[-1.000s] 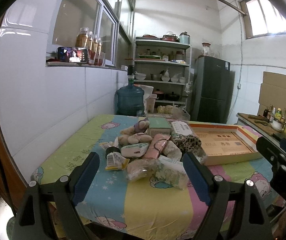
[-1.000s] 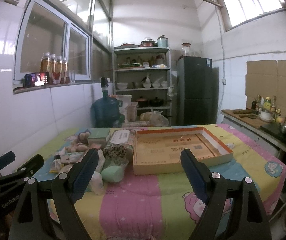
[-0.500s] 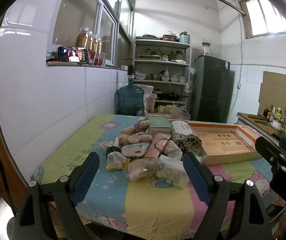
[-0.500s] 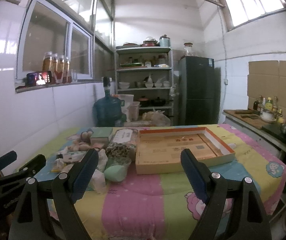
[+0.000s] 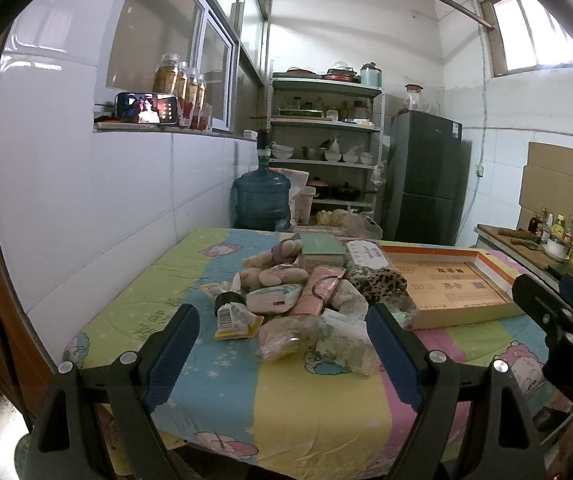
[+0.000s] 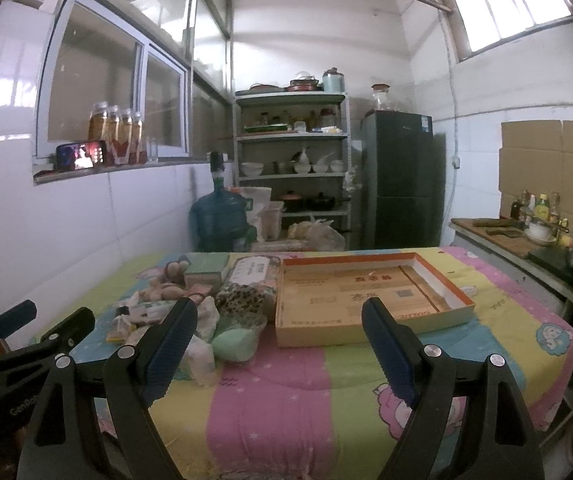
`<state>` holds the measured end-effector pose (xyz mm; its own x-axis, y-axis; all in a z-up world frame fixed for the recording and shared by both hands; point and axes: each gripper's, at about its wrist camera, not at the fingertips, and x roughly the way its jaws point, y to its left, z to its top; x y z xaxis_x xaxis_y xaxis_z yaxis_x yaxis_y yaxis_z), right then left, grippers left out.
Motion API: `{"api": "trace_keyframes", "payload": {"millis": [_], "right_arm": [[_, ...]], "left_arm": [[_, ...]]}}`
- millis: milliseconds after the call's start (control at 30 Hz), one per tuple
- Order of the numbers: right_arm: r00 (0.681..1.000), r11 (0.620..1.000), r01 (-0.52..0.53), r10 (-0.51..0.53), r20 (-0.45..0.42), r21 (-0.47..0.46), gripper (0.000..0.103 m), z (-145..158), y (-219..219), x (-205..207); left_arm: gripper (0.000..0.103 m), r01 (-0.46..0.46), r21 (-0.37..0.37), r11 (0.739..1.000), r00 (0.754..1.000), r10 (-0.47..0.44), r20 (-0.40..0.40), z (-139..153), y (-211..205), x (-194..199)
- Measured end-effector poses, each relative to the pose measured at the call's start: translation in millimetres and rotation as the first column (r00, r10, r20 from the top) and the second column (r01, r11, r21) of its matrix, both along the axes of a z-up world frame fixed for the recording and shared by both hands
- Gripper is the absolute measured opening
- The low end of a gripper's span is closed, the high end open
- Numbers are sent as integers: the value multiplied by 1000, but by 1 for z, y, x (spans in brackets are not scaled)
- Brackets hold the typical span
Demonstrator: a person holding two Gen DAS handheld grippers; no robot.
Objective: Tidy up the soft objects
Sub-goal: 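Grasp the clear bag with the left tool while the right grasps the white wipes pack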
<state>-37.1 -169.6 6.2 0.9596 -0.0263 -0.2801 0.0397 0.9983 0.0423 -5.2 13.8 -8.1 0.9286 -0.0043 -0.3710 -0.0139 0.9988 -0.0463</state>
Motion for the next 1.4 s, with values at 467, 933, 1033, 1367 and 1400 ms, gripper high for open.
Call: {"api": "trace_keyframes", "payload": {"millis": [467,933,1033,1367,1400], "right_arm": [[991,992,-124,124,-47,7,85,-14,15,8],[928,945,-323,328,-179,58,85,-61,29,61],[899,924,-375,383,-213,81,85,-73,29,81],[821,874,-467,484,-301,131,60,-103,33,123],[815,870,-475,492,-304,135,60,-106,34,126]], "left_arm": [[86,-101,-13,995,995,101,-16,-8,44,10],[86,10,-67,998,998,-14,-58,-44,70,36],[86,34,-63,997,996,-39,-75,-52,65,44],[86,91,-62,994,989,-98,-114,-71,58,69],[86,95,-66,993,988,-103,-117,-71,59,70]]}}
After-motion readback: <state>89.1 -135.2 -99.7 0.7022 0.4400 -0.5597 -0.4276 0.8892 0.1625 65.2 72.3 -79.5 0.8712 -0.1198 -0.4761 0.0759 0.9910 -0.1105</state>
